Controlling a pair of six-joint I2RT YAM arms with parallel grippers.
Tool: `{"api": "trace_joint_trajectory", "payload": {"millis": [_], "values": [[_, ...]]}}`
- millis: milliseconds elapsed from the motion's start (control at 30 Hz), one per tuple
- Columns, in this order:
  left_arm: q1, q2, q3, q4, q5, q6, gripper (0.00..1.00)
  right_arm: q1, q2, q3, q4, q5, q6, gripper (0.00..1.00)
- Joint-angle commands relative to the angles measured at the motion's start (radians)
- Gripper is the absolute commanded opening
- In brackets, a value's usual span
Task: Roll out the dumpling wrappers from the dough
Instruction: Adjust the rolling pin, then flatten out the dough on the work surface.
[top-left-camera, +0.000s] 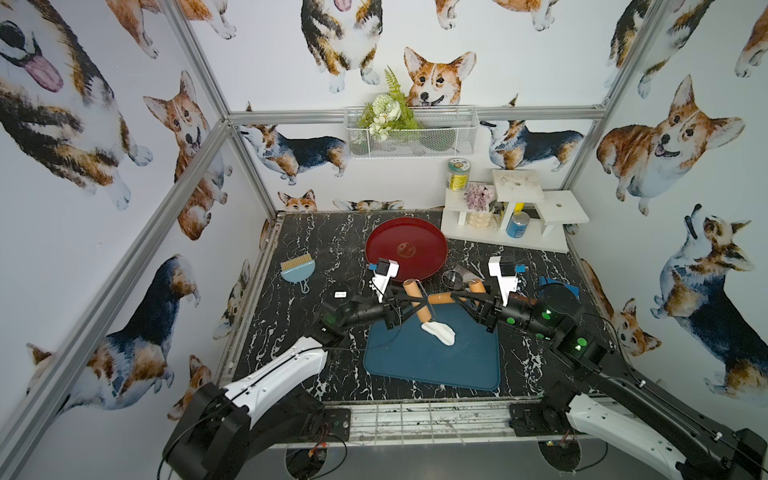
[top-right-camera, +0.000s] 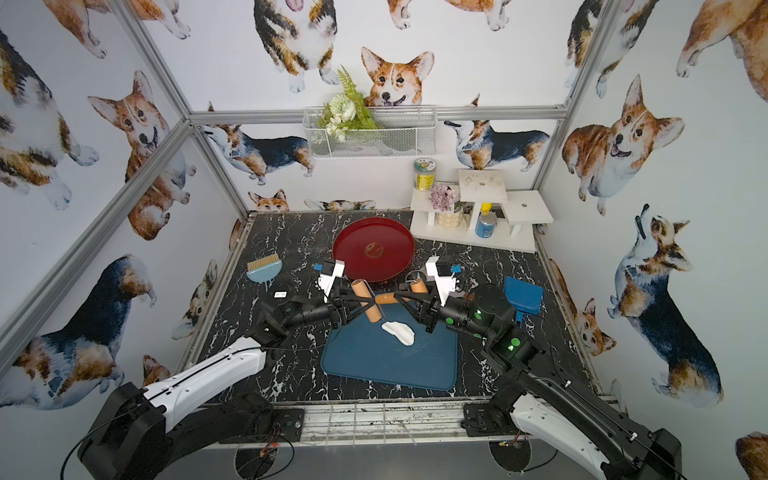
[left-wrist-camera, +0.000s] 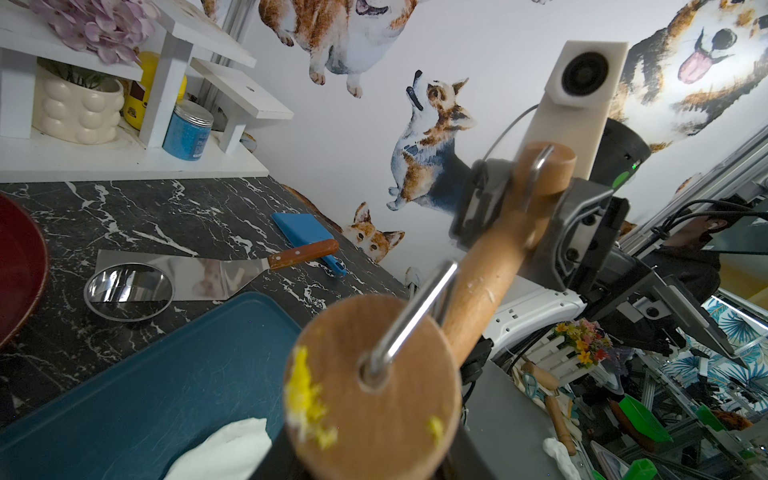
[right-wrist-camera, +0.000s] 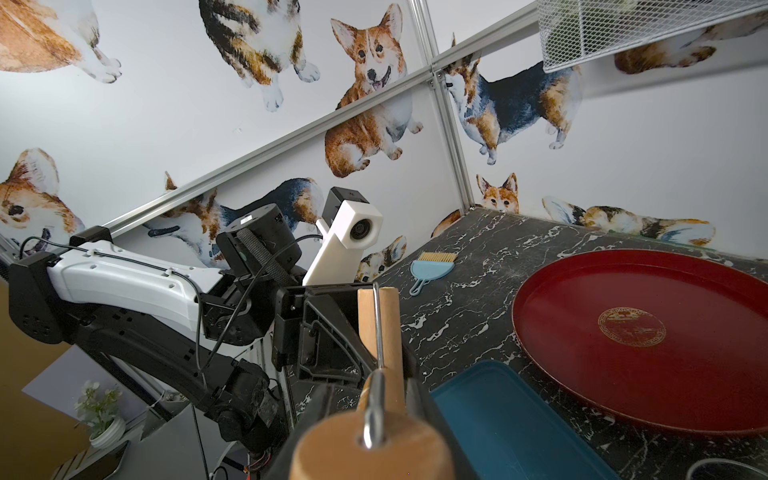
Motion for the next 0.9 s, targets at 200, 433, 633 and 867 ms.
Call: {"api": "trace_joint_trajectory", "payload": {"millis": [200, 433, 633, 867], "values": [[0.072, -0.015, -0.018, -0.086, -0.131, -0.007, 0.91, -0.001, -0.001, -0.009, -0.096, 0.316, 0.037, 0.0], [0.105, -0.036, 0.005, -0.422, -0.457, 0.06, 1.0, -0.001, 0.063, 0.047, -0.301, 0.482, 0.07, 0.0], [0.103, 0.015, 0.063, -0.666, -0.668, 0.123, 1.0, 0.001, 0.127, 0.106, -0.454, 0.457, 0.118, 0.0], [0.102, 0.096, 0.079, -0.761, -0.79, 0.151, 1.0, 0.033, 0.162, 0.081, -0.487, 0.422, 0.184, 0.0]]}}
